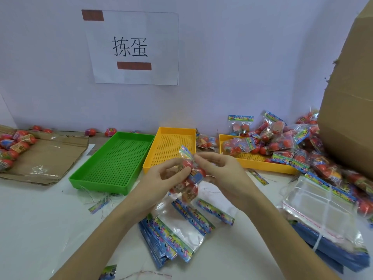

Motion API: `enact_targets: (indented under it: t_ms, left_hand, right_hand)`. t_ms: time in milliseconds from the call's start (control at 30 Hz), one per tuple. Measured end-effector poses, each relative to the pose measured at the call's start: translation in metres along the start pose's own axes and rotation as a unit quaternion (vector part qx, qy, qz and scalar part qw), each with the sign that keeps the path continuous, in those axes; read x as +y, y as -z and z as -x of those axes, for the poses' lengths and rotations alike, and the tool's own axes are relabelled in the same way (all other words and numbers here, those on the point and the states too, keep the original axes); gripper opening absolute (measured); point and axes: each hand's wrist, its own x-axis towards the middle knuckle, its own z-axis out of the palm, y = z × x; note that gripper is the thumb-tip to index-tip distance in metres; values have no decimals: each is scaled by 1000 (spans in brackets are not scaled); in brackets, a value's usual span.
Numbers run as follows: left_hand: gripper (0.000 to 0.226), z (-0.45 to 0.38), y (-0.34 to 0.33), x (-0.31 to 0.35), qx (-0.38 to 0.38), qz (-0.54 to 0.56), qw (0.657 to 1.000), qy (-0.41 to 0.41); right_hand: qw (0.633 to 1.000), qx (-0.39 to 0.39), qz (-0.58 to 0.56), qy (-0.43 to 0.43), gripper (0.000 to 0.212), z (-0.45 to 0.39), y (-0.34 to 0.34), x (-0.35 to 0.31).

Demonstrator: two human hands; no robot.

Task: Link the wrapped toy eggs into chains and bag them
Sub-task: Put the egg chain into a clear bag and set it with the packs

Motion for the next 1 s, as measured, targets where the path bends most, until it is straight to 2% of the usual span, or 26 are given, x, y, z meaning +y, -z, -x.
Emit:
enact_targets:
  t_ms: [67,133,200,267,367,433,467,533,567,633,700,933,1000]
  left_hand:
    - [43,0,3,0,9,13,1000,9]
    - [49,-1,8,0,16,13,1000,19]
    - [38,-2,12,0,24,-1,999,24]
    - [28,-3,13,0,28,5,999,31]
    - [30,-4,11,0,32,20,999,32]
    - [36,-3,10,-1,61,33,997,21]
    - [38,-3,9,-1,83,51,995,16]
    - [42,-3,8,-1,115,94,989,11]
    - [41,-3,7,-2,121,110,986,14]
    - [33,-3,5,-3,123,125,984,26]
    - [32,-4,4,-3,123,134,983,34]
    - [29,-4,1,-7,140,173,975,25]
    - [33,-5,-1,-8,138,153,978,13]
  right_hand:
    - [1000,22,-13,11,29,-2,4,2]
    - [997,76,-15,32,15,-4,8,3]
    - [989,114,40,84,4,-5,11,2]
    - [976,131,90,146,3,-4,10,1]
    - [963,169,92,190,4,-4,3,1]
    - [974,165,44,150,12,-3,-2,2]
    - [983,150,-1,105,23,-3,-3,1]
    - [994,92,-59,16,42,-1,-6,2]
    - [997,62,-49,5,40,-1,-7,4]
    - [998,52,13,34,26,1,-10,10]
    - [993,82,50,65,19,1,-13,12]
    - [971,140,157,116,18,0,-15,15]
    - [968,147,169,112,18,-1,-14,14]
